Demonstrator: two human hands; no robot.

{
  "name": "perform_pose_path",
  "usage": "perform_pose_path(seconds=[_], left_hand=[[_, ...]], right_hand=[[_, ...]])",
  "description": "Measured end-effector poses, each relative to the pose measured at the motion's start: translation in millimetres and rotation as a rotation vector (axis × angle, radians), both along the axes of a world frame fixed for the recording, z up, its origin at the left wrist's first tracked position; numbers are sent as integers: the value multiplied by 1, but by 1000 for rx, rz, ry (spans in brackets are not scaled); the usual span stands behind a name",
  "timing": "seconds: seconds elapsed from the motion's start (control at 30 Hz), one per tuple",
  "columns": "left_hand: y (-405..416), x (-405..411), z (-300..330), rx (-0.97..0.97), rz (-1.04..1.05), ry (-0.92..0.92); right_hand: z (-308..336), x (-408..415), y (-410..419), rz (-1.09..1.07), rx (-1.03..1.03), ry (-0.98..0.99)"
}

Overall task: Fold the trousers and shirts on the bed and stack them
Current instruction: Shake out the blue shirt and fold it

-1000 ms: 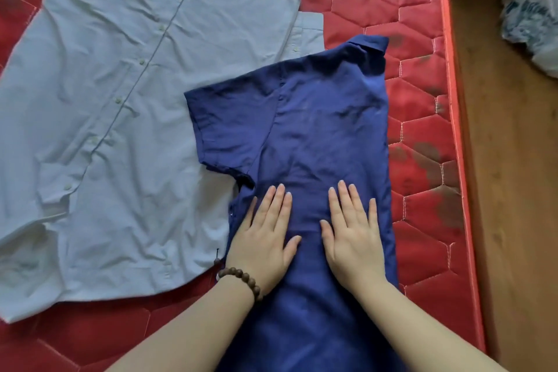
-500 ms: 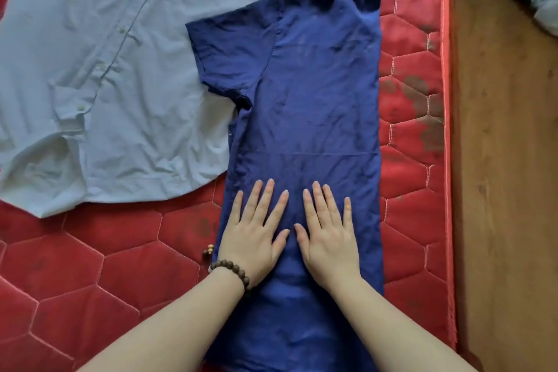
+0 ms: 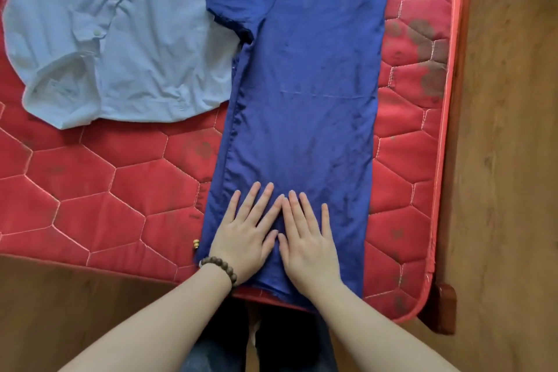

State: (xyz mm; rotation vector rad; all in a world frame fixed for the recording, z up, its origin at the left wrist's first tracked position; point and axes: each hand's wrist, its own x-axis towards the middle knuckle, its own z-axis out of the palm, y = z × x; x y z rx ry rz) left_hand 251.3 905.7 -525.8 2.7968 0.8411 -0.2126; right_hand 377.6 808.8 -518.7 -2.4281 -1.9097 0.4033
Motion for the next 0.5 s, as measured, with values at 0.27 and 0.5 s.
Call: perform_pose_path(seconds=[0.27, 0.5], left_hand=[[-5, -38, 2, -44, 170, 60], [13, -17, 47, -86, 264, 145]], right_hand=[[-2, 25, -58, -127, -91, -42], [33, 27, -32, -139, -161, -3]])
